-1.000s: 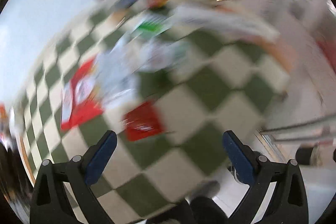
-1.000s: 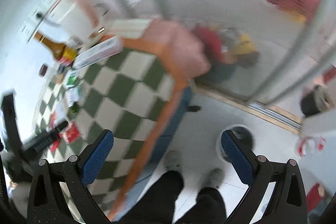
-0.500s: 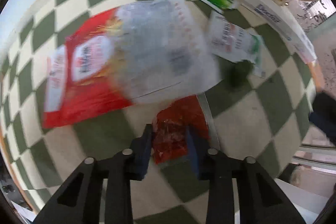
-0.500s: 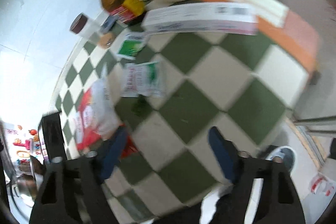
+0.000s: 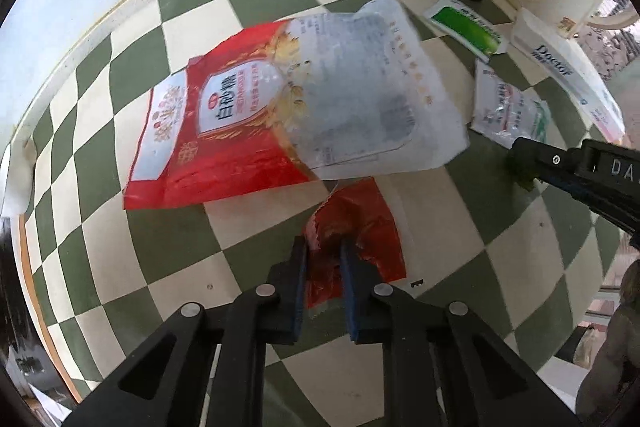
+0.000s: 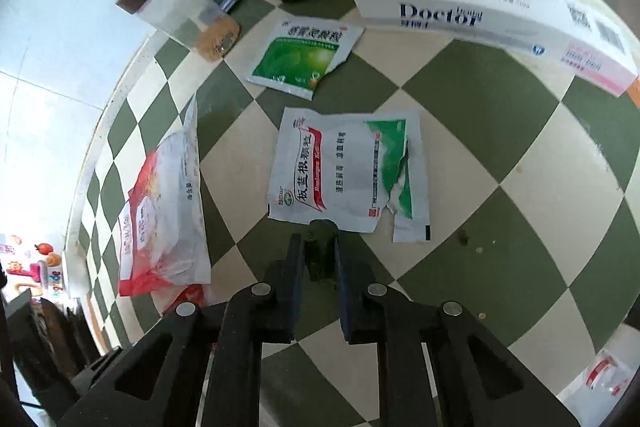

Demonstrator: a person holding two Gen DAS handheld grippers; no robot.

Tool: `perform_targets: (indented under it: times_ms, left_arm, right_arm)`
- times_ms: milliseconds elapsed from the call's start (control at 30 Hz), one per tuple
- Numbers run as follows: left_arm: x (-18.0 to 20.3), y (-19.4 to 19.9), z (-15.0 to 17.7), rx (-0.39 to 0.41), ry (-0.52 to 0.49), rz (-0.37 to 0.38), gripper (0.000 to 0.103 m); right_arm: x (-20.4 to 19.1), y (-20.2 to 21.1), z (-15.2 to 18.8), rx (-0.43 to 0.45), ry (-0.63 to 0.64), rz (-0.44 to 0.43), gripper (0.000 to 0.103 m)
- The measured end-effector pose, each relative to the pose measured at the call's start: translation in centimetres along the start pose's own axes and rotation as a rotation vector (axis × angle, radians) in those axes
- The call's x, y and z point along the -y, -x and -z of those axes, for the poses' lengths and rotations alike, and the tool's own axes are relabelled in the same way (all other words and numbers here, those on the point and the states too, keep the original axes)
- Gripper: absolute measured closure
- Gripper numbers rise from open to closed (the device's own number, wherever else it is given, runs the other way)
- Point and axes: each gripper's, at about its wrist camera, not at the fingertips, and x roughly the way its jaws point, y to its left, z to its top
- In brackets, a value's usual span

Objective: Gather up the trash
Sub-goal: 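Grasp the red wrapper with the left tool while the right tool grasps a small green scrap, then carry the red wrapper and green scrap over the bin with both tools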

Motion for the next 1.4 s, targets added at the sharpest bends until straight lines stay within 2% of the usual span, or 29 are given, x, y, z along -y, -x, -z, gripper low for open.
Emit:
perform_targets:
  times_ms: [267, 433, 600, 767, 933, 1067, 1233, 1400]
  left_arm:
    - [4.3, 5.8, 1.7, 0.095, -0.103, 0.015, 0.092]
    - [9.1, 10.3, -0.1, 0.167, -0.196, 0.037, 0.092]
    - [16.9, 12.9, 0.9, 0.206, -0.345, 0.109, 0.092]
    - [27.0, 12.8, 5.2, 0.145, -0.545, 0.236, 0.092]
    - [38.8, 8.2, 13.2, 0.013, -0.768, 0.317, 0.092]
    - [45.6, 3.2, 19.1, -0.084, -0.885, 0.322, 0.092]
    - [52.8, -6.5, 25.6, -0.225, -0.976, 0.278, 0.092]
    - [57.0, -15.8, 30.3, -0.341, -1.017, 0.235, 0.092]
  right_arm:
    - [2.6, 5.7, 2.5, 0.088, -0.04, -0.058, 0.088]
    - [5.4, 11.0, 5.3, 0.151, -0.048, -0.076, 0.088]
    - [11.5, 17.1, 9.9, 0.252, -0.143, -0.082, 0.088]
    - [20.3, 21.7, 16.3, 0.317, -0.295, -0.028, 0.088]
    - [31.5, 22.9, 26.3, 0.336, -0.54, 0.061, 0.088]
    - [40.4, 21.5, 34.2, 0.324, -0.738, 0.122, 0.088]
    - [50.1, 16.0, 41.6, 0.272, -0.901, 0.182, 0.088]
    - [57.3, 9.1, 45.3, 0.222, -0.983, 0.182, 0.088]
